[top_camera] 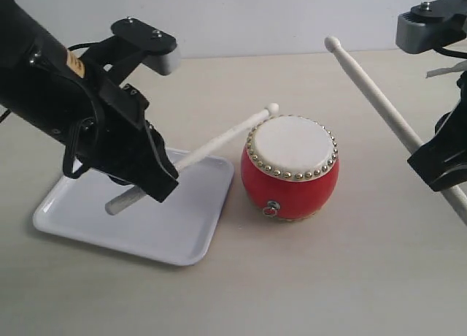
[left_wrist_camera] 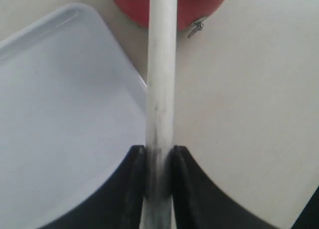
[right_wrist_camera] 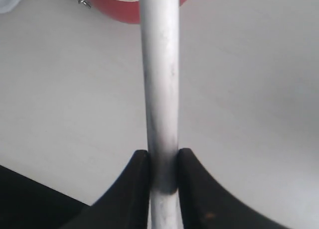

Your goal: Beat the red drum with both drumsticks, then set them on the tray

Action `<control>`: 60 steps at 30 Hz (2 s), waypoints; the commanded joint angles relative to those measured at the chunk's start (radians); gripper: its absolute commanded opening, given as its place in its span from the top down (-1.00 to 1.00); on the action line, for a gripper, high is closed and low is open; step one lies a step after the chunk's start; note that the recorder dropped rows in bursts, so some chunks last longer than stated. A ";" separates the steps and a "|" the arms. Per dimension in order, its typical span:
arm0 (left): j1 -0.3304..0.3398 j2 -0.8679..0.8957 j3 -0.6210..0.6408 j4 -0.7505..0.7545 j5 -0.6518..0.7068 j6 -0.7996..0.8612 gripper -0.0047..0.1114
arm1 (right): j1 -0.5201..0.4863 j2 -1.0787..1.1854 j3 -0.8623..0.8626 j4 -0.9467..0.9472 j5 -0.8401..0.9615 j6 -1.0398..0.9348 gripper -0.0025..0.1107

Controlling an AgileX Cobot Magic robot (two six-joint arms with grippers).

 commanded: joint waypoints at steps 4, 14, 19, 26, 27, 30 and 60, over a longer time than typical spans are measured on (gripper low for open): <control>-0.047 0.115 -0.037 0.024 0.011 -0.001 0.92 | -0.004 -0.009 -0.005 -0.016 -0.003 0.008 0.96; -0.035 0.052 -0.048 0.024 -0.053 -0.004 0.92 | -0.004 0.045 -0.001 0.011 -0.003 -0.003 0.96; 0.030 -0.089 -0.048 0.032 -0.019 -0.022 0.92 | -0.004 0.186 0.095 0.032 -0.003 -0.027 0.96; 0.076 -0.123 -0.040 0.045 0.020 -0.024 0.92 | -0.004 0.269 0.070 0.018 -0.003 -0.028 0.96; 0.069 -0.105 -0.040 0.045 0.030 -0.024 0.92 | -0.004 0.247 0.046 0.018 -0.003 -0.023 0.96; 0.036 -0.032 -0.040 0.038 0.043 -0.018 0.92 | -0.004 0.160 -0.020 0.018 -0.003 -0.020 0.96; 0.061 -0.117 -0.100 0.046 0.132 -0.030 0.92 | -0.004 0.316 0.075 0.071 -0.003 -0.038 0.96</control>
